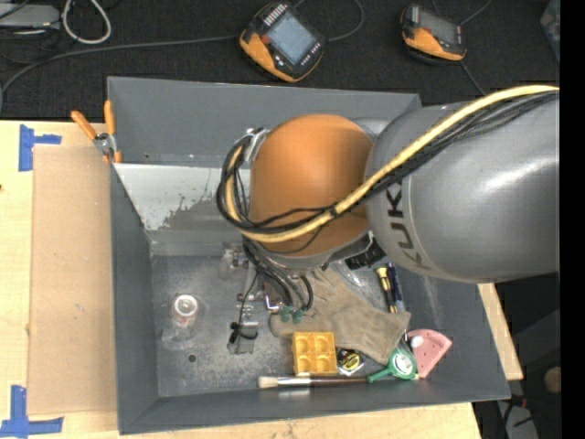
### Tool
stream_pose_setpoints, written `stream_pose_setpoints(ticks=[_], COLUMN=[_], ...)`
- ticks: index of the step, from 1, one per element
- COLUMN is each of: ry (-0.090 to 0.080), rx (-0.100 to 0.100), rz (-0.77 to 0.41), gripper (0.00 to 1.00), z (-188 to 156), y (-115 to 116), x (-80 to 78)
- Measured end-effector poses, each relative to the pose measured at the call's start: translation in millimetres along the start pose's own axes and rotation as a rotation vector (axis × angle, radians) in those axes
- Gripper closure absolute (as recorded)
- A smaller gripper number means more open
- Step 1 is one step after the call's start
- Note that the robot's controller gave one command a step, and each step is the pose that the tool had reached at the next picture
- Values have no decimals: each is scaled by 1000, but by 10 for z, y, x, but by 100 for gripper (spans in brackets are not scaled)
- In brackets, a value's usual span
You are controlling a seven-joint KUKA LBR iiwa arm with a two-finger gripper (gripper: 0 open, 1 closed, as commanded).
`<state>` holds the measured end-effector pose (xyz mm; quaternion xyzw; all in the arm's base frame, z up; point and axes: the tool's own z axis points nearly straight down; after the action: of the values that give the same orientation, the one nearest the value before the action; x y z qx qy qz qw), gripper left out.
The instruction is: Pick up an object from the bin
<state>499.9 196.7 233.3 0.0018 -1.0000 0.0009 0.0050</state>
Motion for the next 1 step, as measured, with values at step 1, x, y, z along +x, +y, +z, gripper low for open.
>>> stream_pose_setpoints(ticks=[1], ry=[-8], rx=[-2], rz=[7], gripper=[0], z=[-41], y=[-16], x=[-21])
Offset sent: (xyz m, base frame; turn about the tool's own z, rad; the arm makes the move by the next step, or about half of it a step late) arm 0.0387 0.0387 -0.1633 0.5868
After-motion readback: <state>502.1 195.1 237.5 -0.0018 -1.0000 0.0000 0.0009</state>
